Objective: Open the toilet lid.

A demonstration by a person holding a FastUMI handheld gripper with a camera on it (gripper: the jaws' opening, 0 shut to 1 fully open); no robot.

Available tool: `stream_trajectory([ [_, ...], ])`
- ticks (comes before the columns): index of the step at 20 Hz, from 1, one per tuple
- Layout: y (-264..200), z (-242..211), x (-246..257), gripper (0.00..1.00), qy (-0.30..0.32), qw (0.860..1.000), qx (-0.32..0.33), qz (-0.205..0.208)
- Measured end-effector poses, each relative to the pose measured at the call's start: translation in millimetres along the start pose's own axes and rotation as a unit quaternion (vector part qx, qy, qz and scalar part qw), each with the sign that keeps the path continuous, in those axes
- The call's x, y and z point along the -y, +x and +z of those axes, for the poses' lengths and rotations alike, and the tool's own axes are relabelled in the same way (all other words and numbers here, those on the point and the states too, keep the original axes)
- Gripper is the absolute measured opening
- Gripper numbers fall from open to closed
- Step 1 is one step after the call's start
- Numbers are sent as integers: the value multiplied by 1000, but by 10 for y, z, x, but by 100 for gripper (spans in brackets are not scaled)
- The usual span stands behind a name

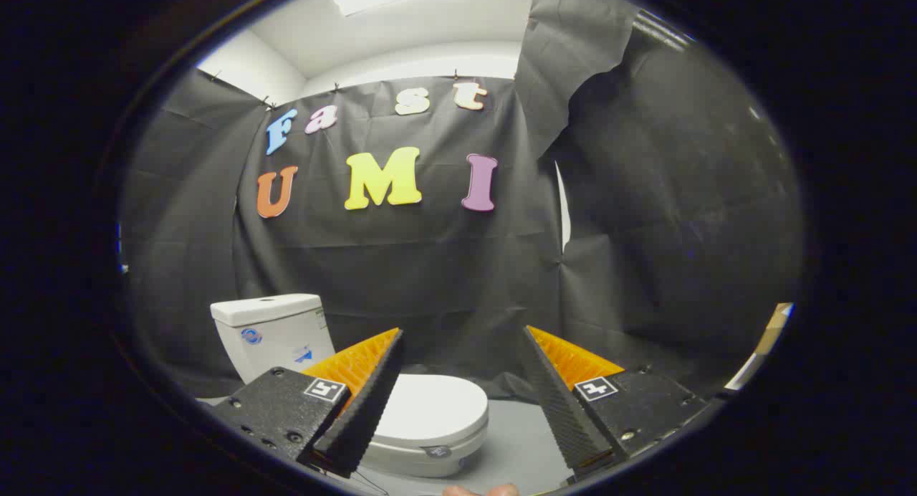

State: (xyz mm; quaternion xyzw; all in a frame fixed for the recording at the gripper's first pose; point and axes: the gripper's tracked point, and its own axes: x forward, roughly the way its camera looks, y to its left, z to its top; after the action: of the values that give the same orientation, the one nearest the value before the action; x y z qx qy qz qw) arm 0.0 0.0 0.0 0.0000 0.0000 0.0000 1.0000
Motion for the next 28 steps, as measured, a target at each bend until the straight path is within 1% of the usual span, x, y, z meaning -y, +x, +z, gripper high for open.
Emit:
stream_trajectory([
  [18, -5, -42, 4, 100, -3, 1000, -6, -6],
  [28, 47, -256, 22, 100, 0, 999, -40, -19],
])
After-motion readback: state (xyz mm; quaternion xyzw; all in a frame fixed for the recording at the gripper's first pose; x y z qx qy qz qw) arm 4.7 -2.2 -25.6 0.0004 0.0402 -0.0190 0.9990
